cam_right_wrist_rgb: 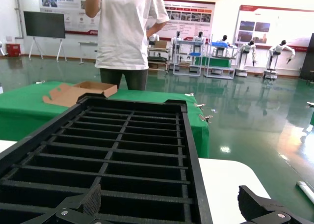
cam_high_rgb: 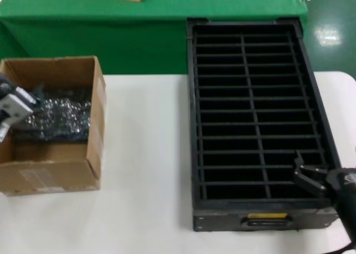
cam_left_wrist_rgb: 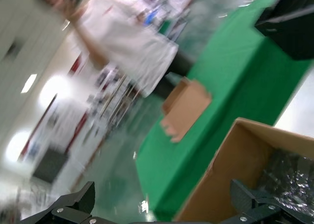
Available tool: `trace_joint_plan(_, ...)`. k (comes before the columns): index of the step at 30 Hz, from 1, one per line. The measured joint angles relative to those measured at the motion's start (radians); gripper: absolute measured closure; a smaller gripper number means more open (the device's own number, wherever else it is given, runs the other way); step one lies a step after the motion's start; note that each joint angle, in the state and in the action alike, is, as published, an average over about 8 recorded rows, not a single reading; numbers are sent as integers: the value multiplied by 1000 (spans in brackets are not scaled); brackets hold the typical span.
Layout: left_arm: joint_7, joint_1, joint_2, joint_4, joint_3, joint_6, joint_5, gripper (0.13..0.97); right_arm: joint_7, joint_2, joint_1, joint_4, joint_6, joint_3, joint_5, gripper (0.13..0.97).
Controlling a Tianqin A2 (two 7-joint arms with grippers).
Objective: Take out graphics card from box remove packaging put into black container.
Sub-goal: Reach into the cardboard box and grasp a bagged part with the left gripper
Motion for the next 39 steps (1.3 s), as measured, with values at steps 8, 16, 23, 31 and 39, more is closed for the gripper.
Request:
trace_joint_plan(8,170,-287,56,312,218,164,3,132,0,0,0,0,0,0,0,129)
trace_joint_plan(16,246,-412,197,645,93,362,164,132,0,0,0,0,0,0,0,129)
trace_joint_plan(23,522,-494,323,946,-167,564,209,132,0,0,0,0,0,0,0,129)
trace_joint_plan(31,689,-563,376,1154,-300,722,257,132,0,0,0,0,0,0,0,129)
trace_joint_plan(39,646,-546,367,1126,-319,794,362,132,0,0,0,0,0,0,0,129)
